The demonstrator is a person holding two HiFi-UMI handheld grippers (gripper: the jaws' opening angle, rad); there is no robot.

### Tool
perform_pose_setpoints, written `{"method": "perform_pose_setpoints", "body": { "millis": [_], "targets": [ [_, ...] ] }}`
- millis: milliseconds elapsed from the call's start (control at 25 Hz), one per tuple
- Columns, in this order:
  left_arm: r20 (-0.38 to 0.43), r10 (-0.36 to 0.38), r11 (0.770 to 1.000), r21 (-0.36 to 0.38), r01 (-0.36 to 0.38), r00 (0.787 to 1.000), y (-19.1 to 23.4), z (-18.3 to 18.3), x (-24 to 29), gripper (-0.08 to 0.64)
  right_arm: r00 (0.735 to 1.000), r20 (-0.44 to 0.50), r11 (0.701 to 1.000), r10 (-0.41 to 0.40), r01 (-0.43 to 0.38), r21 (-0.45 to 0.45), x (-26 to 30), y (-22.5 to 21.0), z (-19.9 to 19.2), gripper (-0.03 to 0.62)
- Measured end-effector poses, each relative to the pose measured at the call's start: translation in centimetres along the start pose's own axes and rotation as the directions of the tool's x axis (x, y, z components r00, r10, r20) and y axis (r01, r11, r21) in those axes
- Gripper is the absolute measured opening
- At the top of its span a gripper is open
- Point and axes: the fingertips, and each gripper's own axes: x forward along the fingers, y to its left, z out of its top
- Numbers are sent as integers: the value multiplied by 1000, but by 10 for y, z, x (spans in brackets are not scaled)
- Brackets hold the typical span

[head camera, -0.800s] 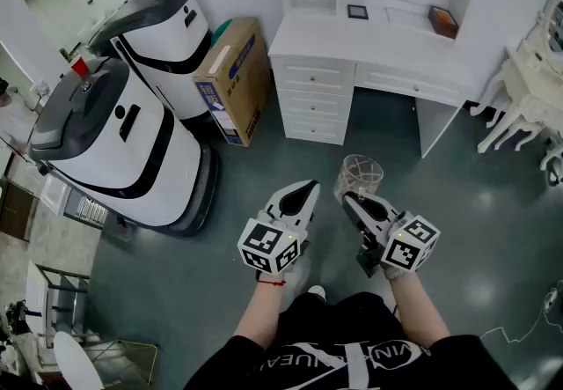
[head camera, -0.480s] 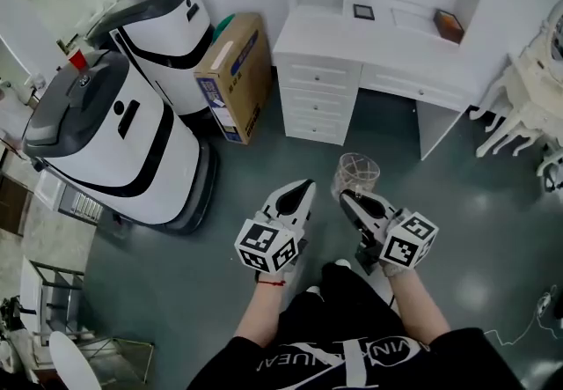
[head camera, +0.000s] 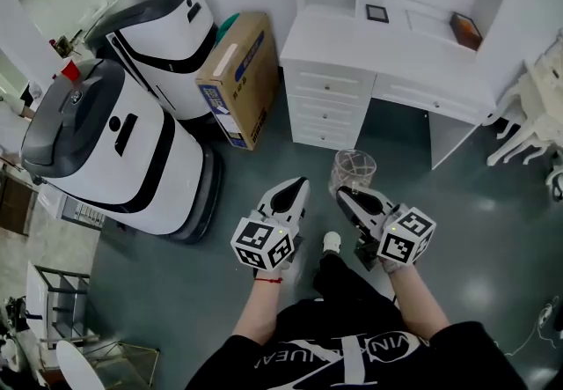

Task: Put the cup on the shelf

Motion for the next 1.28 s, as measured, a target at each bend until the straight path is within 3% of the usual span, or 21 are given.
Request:
{"method": "perform_pose_setpoints", "body": {
  "millis": [680,1280],
  "targets": [
    [-15,-32,999,6,32,999,91,54,196,9,1000,-4,999,13,-13,-33,92,-162,101,21],
    [-68,-37,999,-9,36,997,137,51,268,9,1000,3,1000,5,-5,8,136,-231,122,21]
  ]
}}
